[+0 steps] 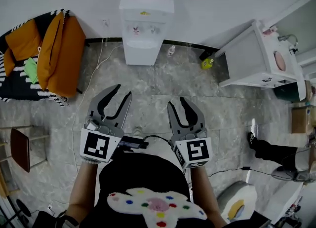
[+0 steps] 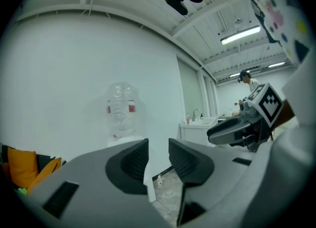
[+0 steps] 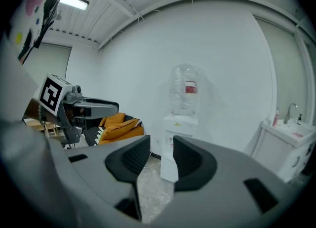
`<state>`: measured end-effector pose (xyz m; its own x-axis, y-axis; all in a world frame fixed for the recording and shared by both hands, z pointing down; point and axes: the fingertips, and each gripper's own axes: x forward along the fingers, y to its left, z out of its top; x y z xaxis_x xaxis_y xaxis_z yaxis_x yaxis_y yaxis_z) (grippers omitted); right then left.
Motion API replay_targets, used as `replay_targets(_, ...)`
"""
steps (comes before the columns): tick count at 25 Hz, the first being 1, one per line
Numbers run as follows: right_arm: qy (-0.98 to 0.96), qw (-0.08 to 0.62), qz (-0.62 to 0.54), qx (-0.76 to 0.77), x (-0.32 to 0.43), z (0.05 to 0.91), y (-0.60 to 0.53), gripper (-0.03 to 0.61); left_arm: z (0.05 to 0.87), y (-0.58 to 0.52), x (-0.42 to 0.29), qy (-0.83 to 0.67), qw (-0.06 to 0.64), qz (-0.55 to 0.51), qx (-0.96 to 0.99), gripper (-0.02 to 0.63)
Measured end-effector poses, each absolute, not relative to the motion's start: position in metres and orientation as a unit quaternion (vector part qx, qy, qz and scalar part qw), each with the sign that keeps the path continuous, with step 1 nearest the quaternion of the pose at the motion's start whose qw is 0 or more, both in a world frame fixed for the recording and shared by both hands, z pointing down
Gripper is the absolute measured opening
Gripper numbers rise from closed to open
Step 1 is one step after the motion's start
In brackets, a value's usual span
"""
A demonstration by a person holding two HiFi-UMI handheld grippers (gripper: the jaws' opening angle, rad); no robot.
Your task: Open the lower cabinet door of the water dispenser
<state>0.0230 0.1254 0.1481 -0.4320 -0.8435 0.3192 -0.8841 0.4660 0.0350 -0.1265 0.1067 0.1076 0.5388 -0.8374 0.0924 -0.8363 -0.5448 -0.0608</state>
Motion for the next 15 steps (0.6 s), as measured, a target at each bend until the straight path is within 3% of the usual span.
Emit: replay_targets(15, -0.856, 0.141, 0.054, 0.494, 0.023, 0.150, 0.094, 0.132, 0.111, 0.089, -0.135, 0.504, -0.002, -0.047, -0.863, 0.133)
